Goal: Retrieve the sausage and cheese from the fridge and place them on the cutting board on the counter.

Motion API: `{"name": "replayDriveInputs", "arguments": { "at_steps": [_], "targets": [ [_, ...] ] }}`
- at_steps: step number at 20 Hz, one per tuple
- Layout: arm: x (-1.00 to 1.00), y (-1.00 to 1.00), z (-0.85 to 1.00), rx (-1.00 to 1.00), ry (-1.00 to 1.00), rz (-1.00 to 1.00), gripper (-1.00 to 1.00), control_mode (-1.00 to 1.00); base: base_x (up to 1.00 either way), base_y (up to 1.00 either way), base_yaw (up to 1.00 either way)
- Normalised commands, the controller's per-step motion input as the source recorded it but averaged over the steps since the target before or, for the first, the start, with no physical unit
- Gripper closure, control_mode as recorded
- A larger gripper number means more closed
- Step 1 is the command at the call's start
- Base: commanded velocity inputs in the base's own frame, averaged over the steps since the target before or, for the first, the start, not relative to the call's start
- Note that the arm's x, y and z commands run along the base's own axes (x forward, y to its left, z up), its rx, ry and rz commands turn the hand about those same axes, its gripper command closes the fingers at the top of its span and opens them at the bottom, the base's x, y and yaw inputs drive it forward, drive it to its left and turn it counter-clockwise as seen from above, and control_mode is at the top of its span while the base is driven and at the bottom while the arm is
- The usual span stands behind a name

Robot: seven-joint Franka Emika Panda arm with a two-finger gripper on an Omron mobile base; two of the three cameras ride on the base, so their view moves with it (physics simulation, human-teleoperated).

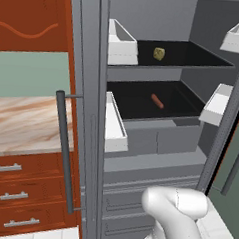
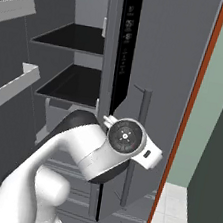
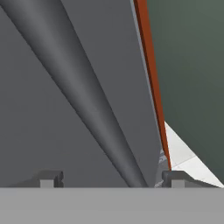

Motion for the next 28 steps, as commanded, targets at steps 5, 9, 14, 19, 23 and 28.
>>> {"name": "replayDriveInputs", "arguments": {
  "at_steps": [5,9,14,19,23,28],
  "targets": [
    [-0.34,0.22,-0.07,0.1,0.06,-0.04,-1.0,-1.0,0.0,0.0,0.0],
    [-0.1,0.48,0.0,0.08,0.01,-0.01,-1.0,-1.0,0.0,0.0,0.0],
    [-0.01,0.55,0.0,0.05,0.03,0.0,-1.0,-1.0,0.0,0.0,0.0],
    [0.0,0.56,0.0,0.09,0.06,-0.04,-1.0,-1.0,0.0,0.0,0.0],
    [0.08,0.55,0.0,0.12,0.05,-0.12,-1.0,-1.0,0.0,0.0,0.0],
    [0.26,0.48,0.05,0.12,0.0,-0.2,-1.0,-1.0,0.0,0.0,0.0]
  ]
}}
